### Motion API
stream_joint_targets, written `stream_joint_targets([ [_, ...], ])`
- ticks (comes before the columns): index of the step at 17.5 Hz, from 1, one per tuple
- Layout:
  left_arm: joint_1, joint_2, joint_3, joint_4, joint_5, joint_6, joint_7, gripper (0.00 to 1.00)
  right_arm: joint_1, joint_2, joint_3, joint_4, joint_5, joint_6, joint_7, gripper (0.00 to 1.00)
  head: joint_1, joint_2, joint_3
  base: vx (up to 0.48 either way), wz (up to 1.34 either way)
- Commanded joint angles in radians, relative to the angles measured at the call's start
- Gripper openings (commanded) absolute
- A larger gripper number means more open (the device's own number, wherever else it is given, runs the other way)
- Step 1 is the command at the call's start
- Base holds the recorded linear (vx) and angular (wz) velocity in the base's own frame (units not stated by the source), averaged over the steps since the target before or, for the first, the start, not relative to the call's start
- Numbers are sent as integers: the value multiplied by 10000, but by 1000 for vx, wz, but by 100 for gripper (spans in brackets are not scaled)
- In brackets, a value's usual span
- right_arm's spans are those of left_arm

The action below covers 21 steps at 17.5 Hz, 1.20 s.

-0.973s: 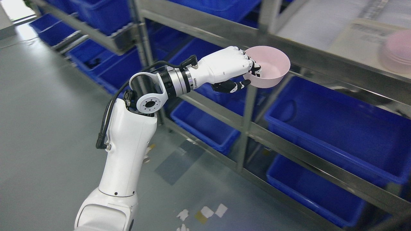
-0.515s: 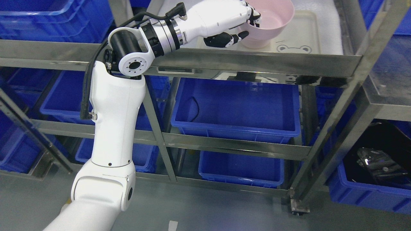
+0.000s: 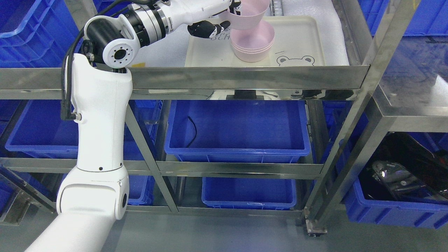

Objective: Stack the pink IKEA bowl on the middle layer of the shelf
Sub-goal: 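Carry the bowl over the white tray onto the stacked pink bowls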

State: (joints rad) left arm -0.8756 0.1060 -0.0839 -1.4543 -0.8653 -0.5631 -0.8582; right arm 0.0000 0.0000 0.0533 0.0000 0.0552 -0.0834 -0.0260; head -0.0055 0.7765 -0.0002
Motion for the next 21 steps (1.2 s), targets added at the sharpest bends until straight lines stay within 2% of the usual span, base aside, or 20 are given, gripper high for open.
stream_joint_targets([
  [1,-34,-108,-508,1639,-106,-183,144,9,230,-175,4,-175,0,5,-1,100,0,0,0,62,0],
  [8,-400,-507,-1446,3098,-535,-183,758,9,230,-175,4,-175,0,5,-1,100,0,-2,0,56,0],
  [12,-525,-886,-1462,3253,-627,-305,789,10,230,-175,4,-175,0,5,-1,100,0,-2,0,52,0],
  [21,-891,-886,-1631,3237,-750,-413,499,10,230,-175,-12,-175,0,5,-1,100,0,-3,0,17,0],
])
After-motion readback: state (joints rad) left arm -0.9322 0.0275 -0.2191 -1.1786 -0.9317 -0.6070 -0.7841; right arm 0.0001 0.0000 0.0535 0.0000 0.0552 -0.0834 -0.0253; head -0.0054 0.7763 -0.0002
